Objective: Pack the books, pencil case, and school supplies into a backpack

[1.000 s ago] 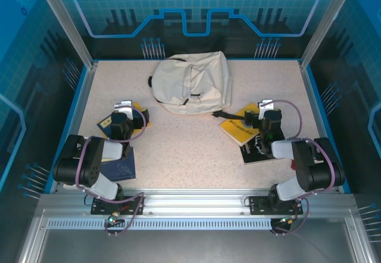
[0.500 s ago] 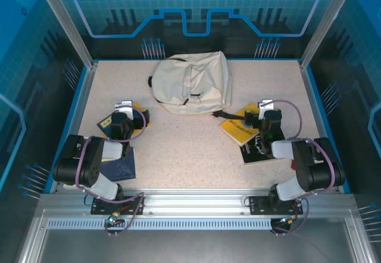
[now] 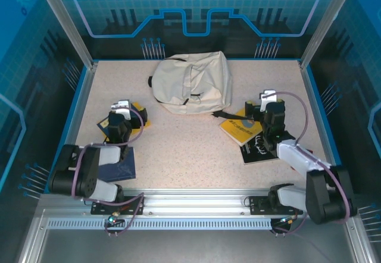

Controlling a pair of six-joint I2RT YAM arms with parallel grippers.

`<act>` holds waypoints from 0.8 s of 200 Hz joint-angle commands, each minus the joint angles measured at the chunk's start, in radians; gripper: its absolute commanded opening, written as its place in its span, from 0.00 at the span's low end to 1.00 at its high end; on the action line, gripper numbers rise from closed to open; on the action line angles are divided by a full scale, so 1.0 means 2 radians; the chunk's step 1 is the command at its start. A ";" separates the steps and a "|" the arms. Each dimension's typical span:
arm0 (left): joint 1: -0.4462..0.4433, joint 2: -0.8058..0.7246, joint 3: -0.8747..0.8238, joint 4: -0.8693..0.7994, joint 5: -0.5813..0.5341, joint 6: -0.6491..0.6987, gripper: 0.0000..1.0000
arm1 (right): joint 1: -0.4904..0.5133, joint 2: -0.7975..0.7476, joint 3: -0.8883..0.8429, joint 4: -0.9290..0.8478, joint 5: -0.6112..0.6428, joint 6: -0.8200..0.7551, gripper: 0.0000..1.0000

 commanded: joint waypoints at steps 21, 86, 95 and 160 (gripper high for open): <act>0.004 -0.105 0.107 -0.264 -0.021 -0.048 0.99 | 0.026 -0.002 0.182 -0.350 -0.017 0.116 1.00; 0.001 -0.035 0.318 -0.508 0.121 -0.199 0.99 | 0.138 0.131 0.330 -0.436 -0.119 0.226 1.00; -0.002 -0.006 0.343 -0.517 0.149 -0.209 0.99 | 0.154 0.155 0.345 -0.433 -0.122 0.243 1.00; -0.055 0.233 0.529 -0.525 0.230 -0.261 0.73 | 0.190 0.324 0.429 -0.401 -0.175 0.330 0.84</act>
